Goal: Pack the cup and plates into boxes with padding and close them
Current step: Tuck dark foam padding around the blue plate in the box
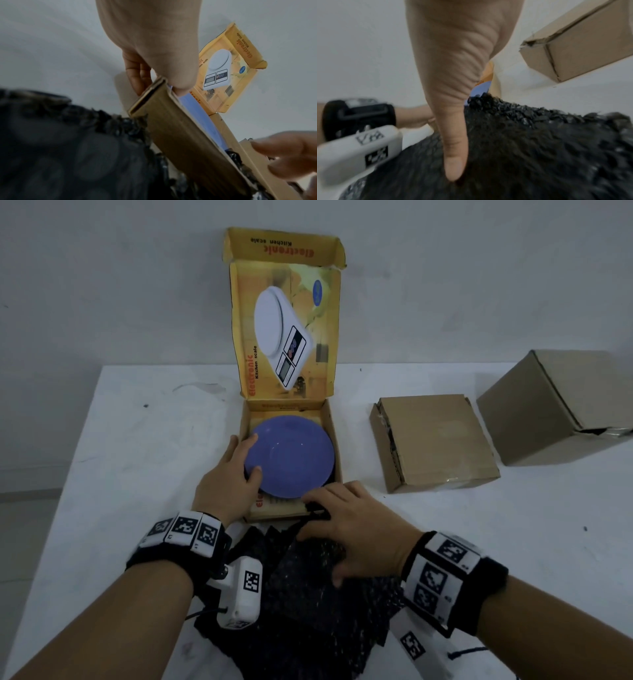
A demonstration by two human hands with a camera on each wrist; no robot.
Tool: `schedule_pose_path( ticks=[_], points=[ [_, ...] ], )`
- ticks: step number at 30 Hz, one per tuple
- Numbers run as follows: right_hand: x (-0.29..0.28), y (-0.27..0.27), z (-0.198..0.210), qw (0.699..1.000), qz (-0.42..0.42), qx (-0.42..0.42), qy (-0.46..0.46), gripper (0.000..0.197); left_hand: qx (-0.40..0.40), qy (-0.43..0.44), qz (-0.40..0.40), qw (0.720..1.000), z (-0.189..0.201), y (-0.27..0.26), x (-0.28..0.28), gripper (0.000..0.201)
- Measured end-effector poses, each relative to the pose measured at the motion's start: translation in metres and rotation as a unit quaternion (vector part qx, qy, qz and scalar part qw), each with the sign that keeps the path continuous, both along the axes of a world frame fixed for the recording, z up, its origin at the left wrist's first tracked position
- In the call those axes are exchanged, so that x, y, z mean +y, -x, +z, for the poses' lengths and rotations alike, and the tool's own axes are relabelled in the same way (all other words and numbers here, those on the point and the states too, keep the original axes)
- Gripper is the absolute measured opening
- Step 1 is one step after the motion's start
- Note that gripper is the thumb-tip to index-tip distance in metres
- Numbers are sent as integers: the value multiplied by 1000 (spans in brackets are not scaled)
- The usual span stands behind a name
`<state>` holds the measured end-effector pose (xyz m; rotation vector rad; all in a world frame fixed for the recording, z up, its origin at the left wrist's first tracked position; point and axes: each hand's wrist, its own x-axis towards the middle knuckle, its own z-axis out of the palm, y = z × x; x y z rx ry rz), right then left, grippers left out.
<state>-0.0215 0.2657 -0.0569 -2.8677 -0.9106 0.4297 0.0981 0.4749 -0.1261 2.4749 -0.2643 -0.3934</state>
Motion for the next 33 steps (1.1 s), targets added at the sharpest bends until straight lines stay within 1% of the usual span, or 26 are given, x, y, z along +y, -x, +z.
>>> schedule_pose_path(
  ticks=[1,2,4,6,7,8,10,11,13,14,16,18,19,20,21,22,24,26,27,29,32,33],
  points=[
    [2,3,-1,999,22,10,32,72,1,-1,3,1000,0,0,1,58],
    [4,7,-3,998,35,17,52,70,2,-2,7,1000,0,0,1,58],
    [5,11,-9,999,31,1,41,49,1,-3,4,1000,0,0,0,58],
    [2,11,-12,1000,6,-30,-5,25,2,-2,-1,1000,1,0,-1,58],
    [0,10,-12,999,-8,-32,-32,16,4,-3,-1,1000,2,0,-1,58],
    [-2,9,-9,997,-26,-24,-63,10,5,-3,0,1000,2,-1,-1,58],
    [-6,7,-1,985,-84,6,-150,9,6,-2,-1,1000,0,-1,1,59],
    [-9,4,5,968,-130,24,-212,12,4,-1,-3,1000,-1,-1,2,59],
    [-15,-4,13,912,-248,41,-323,19,-2,3,-10,1000,-3,1,3,59],
    [-18,-9,15,883,-307,30,-353,21,-2,6,-9,1000,-4,1,3,58],
    [-21,-19,17,830,-399,8,-389,23,3,8,-5,1000,-4,1,2,58],
    [-23,-28,17,784,-461,6,-415,31,1,11,-8,1000,-4,1,2,58],
    [-22,-33,18,772,-477,11,-420,30,-2,12,-9,1000,-4,0,1,58],
    [-22,-38,17,768,-487,13,-416,24,-3,12,-9,1000,-4,1,1,58],
    [-19,-42,19,768,-490,11,-413,18,-3,11,-8,1000,-4,0,1,58],
    [-16,-46,20,769,-491,10,-409,24,-2,10,-8,1000,-4,0,1,58],
    [-8,-54,20,776,-477,0,-412,40,-2,11,-8,1000,-4,0,0,60],
    [-2,-62,18,802,-456,-48,-383,45,-1,10,-15,1000,-5,0,1,64],
    [0,-66,16,815,-451,-74,-357,43,2,8,-17,1000,-5,0,1,66],
    [0,-77,14,836,-452,-100,-295,37,12,1,-18,1000,-3,0,1,70],
    [-7,-95,12,885,-426,-103,-155,24,25,-12,-13,1000,3,-6,-2,79],
    [-9,-101,12,894,-419,-113,-112,22,32,-23,-7,999,5,-8,-4,79]
  ],
)
